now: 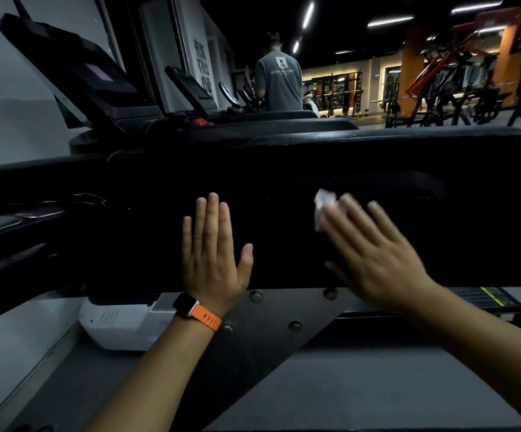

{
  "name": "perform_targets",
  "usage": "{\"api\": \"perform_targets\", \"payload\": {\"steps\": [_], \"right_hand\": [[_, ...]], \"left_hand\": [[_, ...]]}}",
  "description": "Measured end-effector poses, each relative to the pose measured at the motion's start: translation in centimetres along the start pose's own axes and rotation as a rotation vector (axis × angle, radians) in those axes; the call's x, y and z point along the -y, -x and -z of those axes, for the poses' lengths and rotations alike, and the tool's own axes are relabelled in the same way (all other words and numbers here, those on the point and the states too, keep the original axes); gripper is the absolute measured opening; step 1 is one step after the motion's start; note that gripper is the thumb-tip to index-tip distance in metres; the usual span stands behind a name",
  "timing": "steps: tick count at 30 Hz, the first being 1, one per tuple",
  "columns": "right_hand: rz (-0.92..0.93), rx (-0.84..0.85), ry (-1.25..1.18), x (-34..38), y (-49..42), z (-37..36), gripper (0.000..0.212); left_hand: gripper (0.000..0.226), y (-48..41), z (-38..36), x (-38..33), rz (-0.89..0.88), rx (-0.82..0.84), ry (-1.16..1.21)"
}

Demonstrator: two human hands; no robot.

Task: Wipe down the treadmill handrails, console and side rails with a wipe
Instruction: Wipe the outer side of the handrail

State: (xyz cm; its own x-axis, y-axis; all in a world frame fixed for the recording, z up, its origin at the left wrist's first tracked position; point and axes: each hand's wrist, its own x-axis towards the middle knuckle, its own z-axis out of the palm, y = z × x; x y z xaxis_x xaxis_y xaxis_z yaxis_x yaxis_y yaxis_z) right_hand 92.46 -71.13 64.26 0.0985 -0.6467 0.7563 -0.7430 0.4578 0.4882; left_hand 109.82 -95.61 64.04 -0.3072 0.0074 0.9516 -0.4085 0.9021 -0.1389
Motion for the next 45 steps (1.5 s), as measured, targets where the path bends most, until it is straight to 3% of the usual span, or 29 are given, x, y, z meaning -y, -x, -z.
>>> {"api": "perform_targets", "payload": {"steps": [2,7,11,16,21,26,32,39,45], "right_hand": [[-0.111,-0.044,-0.038,-0.3,-0.7,0.1,0.073],[0.153,0.047,0.002,0.8,3.5,-0.9,0.074],[-0.104,-0.077,-0.004,-1.8,1.6,-0.1,0.069],[0.084,0.041,0.018,-0.4,5.2,-1.2,0.08],[-0.174,-0.081,-0.009,-2.7,2.5,-0.3,0.072],[-0.002,0.036,0.003,-0.8,7.7,-1.3,0.074],[-0.272,-0.068,0.002,-3.4,2.9,0.1,0.076],[-0.136,0.024,0.01,-0.9,10.6,-1.4,0.074],[-0.313,-0.049,-0.013,-1.9,5.1,-0.2,0.079]], "left_hand": [[0.069,-0.4,0.0,-1.0,-0.012,0.008,-0.001],[0.069,-0.9,-0.5,-3.8,-0.081,0.027,-0.005],[0.069,-1.2,-1.0,-5.7,-0.075,0.019,-0.01],[0.069,-1.1,-1.3,-6.8,-0.075,0.021,0.0],[0.069,-1.0,-1.8,-7.1,-0.078,0.022,-0.005],[0.069,-0.9,-1.7,-6.9,-0.088,0.018,0.015],[0.069,-0.8,-1.9,-6.8,-0.086,0.009,0.005],[0.07,-0.8,-1.5,-6.8,-0.091,0.024,0.011],[0.069,-0.7,-1.5,-7.7,-0.051,0.028,0.041]]}}
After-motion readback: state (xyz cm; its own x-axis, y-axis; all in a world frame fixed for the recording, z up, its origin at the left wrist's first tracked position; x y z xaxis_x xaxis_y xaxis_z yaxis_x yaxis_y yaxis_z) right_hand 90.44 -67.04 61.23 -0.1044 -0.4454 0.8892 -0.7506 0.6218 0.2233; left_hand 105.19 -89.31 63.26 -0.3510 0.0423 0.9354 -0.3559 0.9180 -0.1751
